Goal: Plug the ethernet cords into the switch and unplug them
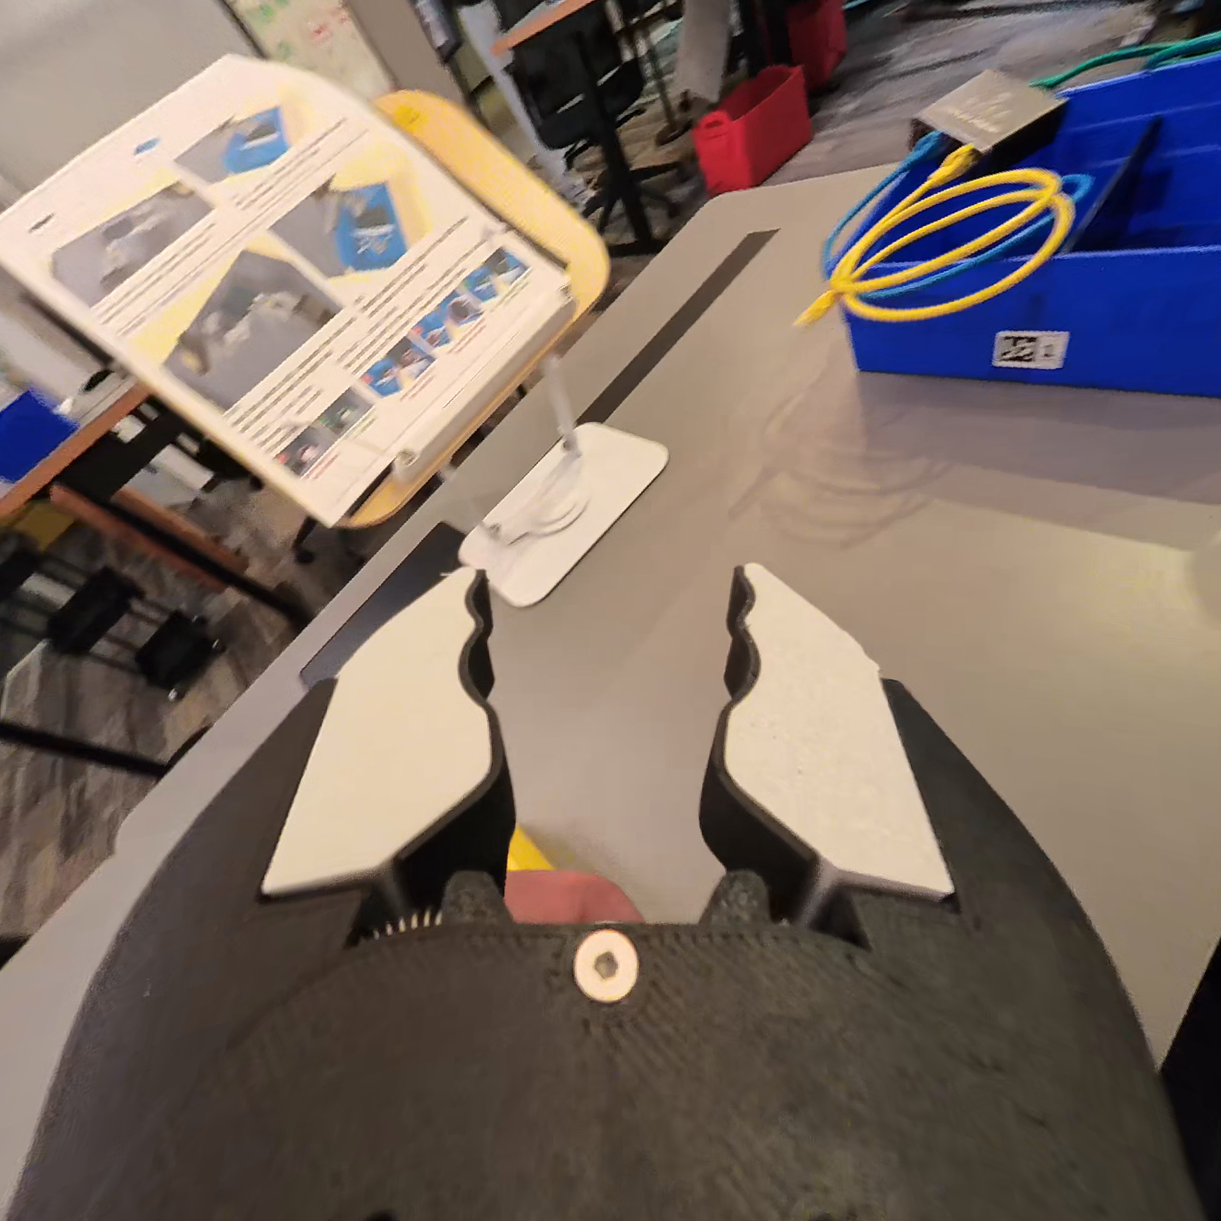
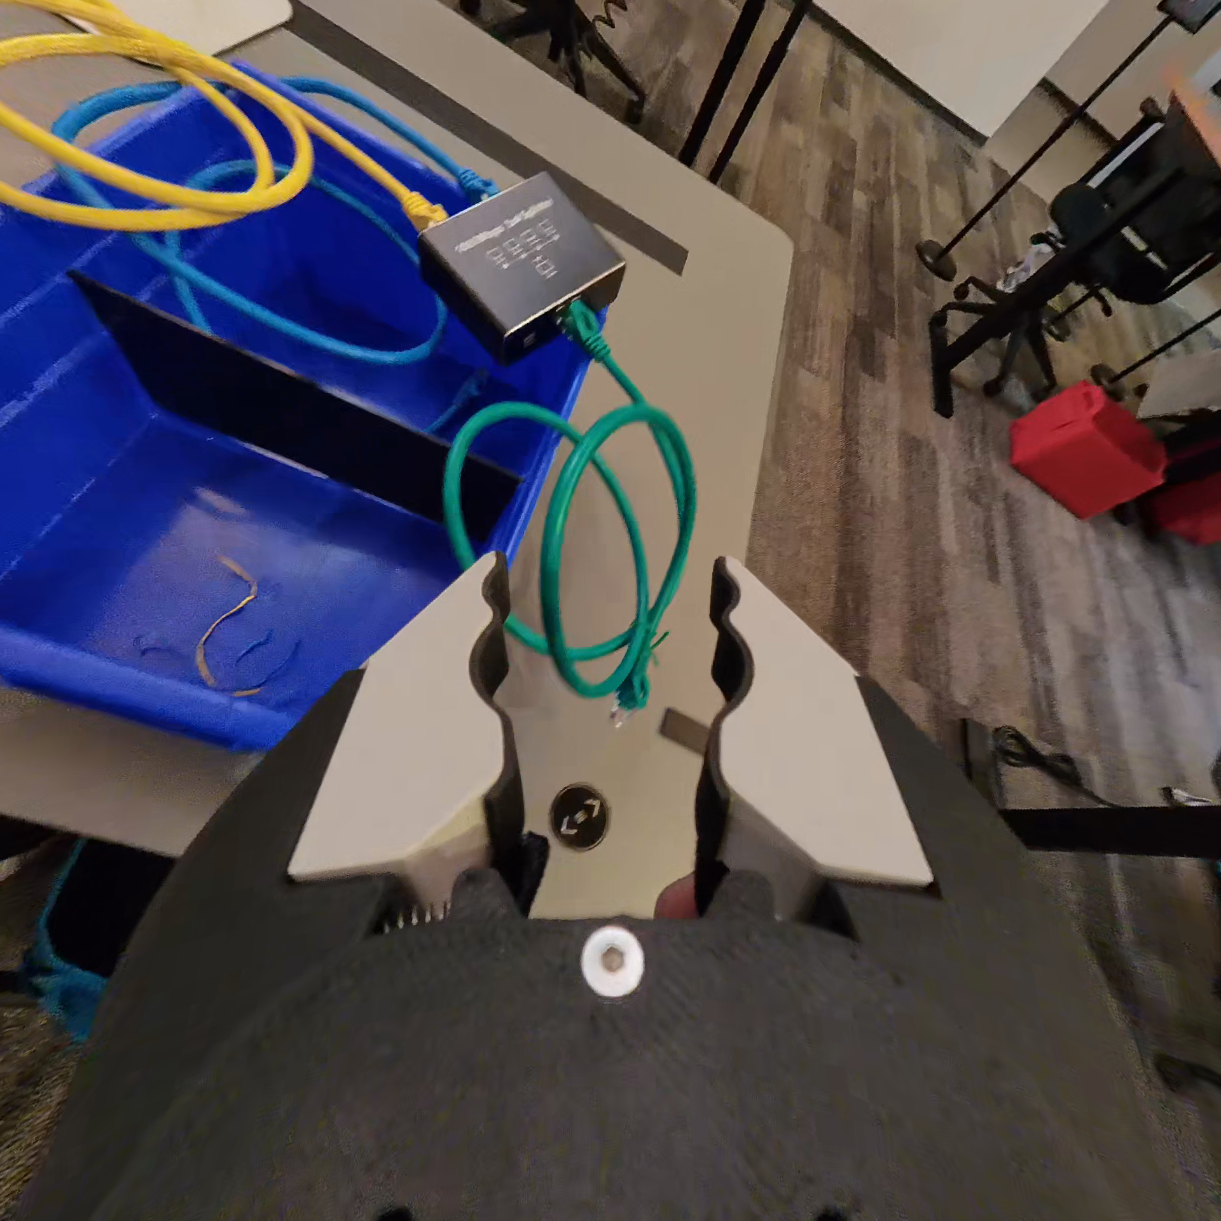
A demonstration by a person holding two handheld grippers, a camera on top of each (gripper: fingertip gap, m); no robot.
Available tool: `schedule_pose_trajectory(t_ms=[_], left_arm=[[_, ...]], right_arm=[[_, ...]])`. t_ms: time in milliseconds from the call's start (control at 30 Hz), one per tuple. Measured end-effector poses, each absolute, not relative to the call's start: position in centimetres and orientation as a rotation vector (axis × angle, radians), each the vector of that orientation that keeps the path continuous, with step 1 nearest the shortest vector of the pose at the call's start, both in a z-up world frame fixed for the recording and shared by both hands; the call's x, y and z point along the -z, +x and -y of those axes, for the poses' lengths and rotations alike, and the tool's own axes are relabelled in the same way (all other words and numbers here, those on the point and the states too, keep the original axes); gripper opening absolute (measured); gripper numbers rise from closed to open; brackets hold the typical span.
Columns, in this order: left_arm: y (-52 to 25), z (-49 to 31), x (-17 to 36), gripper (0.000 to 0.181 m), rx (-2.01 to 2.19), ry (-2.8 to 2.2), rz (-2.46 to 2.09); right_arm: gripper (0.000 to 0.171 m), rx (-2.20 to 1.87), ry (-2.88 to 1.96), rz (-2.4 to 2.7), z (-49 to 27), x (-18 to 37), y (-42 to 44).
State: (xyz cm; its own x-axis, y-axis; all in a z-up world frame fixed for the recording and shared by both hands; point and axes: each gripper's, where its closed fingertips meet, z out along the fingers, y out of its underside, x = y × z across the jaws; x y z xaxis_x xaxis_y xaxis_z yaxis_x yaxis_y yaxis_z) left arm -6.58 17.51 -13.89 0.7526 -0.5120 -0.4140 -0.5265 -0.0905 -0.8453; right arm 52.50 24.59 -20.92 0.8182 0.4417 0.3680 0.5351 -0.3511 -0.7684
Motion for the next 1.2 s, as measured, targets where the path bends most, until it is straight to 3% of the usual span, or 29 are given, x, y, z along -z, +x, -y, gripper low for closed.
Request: schedule_pose_trajectory(t_ms=[333,367,500,733,933,1200], left_arm=[[-18.8,-14.8,15.5,0.083,-0.283,-1.888,-0.481],[-19.6,-14.4,15.6,0.085,-0.293,-1.898,-0.455],[-22.2,-12.7,16.2,0.085,-0.325,-1.926,-0.396],[-26.3,-10.5,18.1,0.087,-0.377,-1.988,-0.308],[-29.1,-9.1,20.4,0.089,-0.387,-2.052,-0.247],[-32.1,-7.9,24.9,0.092,-0.347,-2.186,-0.152]], right_arm=[[0.056,-0.053,-2.121,0.667,-19.9,27.4,52.5],[0.061,-0.078,-2.145,0.672,-19.7,28.1,52.2],[0.053,-0.103,-2.054,0.636,-19.3,25.8,51.3],[0.073,-0.090,-2.224,0.727,-19.1,30.6,50.9],[0.066,-0.154,-2.224,0.686,-20.5,32.5,49.8],[0.040,-0.207,-2.204,0.693,-21.9,33.6,47.8]])
